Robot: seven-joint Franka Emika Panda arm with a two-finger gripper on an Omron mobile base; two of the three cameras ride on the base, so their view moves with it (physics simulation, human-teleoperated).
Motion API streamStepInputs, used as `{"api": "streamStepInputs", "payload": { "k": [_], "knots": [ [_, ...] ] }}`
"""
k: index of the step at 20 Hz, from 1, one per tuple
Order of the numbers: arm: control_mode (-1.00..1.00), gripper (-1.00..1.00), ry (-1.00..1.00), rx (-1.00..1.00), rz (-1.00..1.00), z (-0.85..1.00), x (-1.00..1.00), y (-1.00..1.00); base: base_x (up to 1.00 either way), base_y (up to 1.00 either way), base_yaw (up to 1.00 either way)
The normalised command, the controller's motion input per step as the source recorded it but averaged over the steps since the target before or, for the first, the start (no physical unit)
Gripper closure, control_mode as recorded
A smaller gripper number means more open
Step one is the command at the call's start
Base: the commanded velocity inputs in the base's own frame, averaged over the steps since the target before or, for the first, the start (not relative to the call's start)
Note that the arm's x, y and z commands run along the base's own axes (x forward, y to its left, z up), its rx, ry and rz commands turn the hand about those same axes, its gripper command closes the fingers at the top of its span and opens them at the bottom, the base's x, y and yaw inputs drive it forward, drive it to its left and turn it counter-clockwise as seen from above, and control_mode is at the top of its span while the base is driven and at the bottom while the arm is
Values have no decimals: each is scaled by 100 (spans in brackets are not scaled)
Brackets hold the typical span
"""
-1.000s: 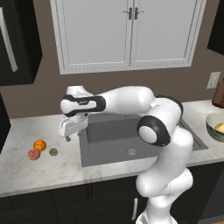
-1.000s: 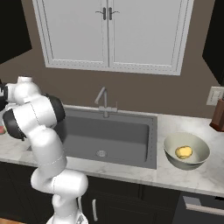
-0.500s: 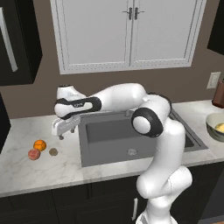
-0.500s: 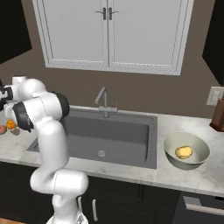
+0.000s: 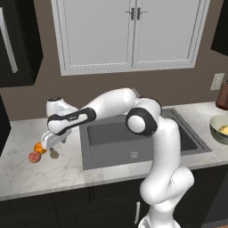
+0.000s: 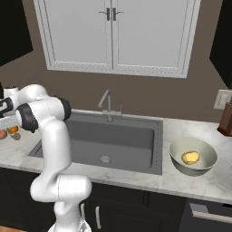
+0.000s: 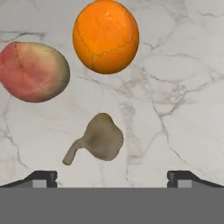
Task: There is a mixed pile of frozen fruits and vegetables on the counter. Locate all the frozen vegetables and place the items in a bowl on the counter. Take all the frozen fruits and defrost them in a running sink.
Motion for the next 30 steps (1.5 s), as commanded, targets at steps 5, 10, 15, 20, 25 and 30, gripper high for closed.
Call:
{"api": "streamStepInputs", "payload": {
  "k": [5, 10, 15, 20, 25, 30],
  "knots": [
    [-100, -100, 0, 0, 0, -32, 0, 12, 0, 0, 0],
    [-100, -100, 0, 0, 0, -41, 2, 26, 0, 0, 0],
    [-100, -100, 0, 0, 2, -26, 2, 6, 0, 0, 0],
    [-100, 100, 0, 0, 1, -16, 1, 0, 0, 0, 0],
    [-100, 100, 1, 0, 0, -21, 0, 0, 0, 0, 0],
    [-100, 100, 2, 0, 0, -8, 0, -2, 0, 0, 0]
  ]
}}
